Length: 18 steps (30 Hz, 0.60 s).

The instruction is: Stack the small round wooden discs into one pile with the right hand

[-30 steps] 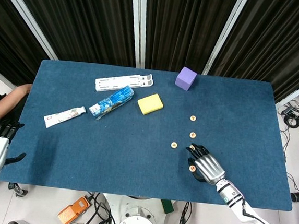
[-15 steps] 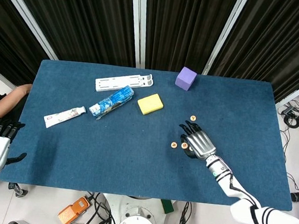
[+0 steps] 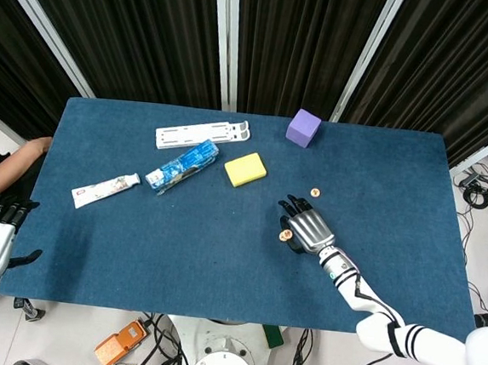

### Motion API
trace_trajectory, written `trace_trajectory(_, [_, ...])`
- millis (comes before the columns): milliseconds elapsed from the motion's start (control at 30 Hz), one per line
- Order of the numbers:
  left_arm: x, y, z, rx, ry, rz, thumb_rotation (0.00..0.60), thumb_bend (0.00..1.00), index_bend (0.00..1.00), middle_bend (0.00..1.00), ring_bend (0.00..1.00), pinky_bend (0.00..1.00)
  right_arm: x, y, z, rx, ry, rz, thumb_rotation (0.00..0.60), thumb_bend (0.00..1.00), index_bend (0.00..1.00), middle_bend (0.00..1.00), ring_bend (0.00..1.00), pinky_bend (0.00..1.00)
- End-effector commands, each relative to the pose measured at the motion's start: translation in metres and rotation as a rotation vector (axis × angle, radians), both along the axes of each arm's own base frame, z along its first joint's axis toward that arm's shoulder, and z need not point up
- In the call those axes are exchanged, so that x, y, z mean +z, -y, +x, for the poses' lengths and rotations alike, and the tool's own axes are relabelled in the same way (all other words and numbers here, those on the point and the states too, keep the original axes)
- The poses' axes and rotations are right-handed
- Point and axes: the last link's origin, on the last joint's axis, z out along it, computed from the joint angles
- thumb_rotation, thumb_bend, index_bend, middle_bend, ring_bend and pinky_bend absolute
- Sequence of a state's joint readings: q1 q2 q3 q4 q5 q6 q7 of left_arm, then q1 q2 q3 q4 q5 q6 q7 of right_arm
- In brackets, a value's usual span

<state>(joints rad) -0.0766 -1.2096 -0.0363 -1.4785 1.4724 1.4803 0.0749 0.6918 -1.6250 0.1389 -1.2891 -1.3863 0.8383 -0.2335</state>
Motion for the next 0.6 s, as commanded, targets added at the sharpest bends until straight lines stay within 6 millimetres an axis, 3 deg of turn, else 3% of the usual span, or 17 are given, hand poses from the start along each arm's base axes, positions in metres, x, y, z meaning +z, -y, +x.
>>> trace_trajectory(33, [-0.0005,0.0002,-0.0005,0.001,0.001,-0.001,0.6,0.08,0.19,0.18,0.11,0.01,-0.0017,-0.0002,0.001,-0.001,0.001,0.003,0.6,0.53,0.54,0.16,0.08,0.17])
trace_trajectory(600, [-0.0002,0.0012,-0.003,0.007,0.001,-0.002,0.6,0.08,0.19,0.18,0.11,0.01,-0.0038,-0.0016,0.0028,0.005,-0.004,0.009,0.6,0.53,0.47,0.16,0.08,0.17])
